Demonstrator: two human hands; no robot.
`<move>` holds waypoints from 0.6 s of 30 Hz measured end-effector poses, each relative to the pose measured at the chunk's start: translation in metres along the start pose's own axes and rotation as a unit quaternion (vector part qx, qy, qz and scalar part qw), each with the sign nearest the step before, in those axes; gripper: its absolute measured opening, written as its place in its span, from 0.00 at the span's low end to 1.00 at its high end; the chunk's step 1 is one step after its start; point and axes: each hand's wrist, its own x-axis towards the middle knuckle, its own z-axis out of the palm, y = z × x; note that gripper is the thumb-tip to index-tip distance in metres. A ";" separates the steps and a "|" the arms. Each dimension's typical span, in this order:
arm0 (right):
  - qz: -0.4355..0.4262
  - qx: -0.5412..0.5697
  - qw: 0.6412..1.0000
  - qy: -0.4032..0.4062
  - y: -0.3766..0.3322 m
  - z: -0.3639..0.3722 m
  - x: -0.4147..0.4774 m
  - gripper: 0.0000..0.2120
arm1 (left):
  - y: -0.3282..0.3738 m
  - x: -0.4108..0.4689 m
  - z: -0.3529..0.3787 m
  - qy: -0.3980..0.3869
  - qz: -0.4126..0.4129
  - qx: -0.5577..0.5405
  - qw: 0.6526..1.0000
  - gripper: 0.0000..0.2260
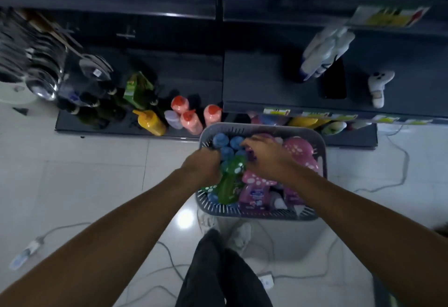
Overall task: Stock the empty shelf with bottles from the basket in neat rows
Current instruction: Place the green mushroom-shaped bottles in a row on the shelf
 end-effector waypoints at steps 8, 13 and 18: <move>-0.068 -0.025 0.987 -0.140 0.010 0.037 0.049 0.21 | 0.003 0.026 0.046 -0.044 -0.045 0.080 0.995 0.22; -0.079 -0.028 0.984 -0.154 0.014 0.038 0.059 0.28 | 0.000 0.030 0.044 -0.025 -0.038 0.084 0.995 0.18; -0.106 -0.041 0.984 -0.135 0.012 0.029 0.047 0.30 | -0.001 0.026 0.033 -0.004 -0.013 0.092 0.996 0.15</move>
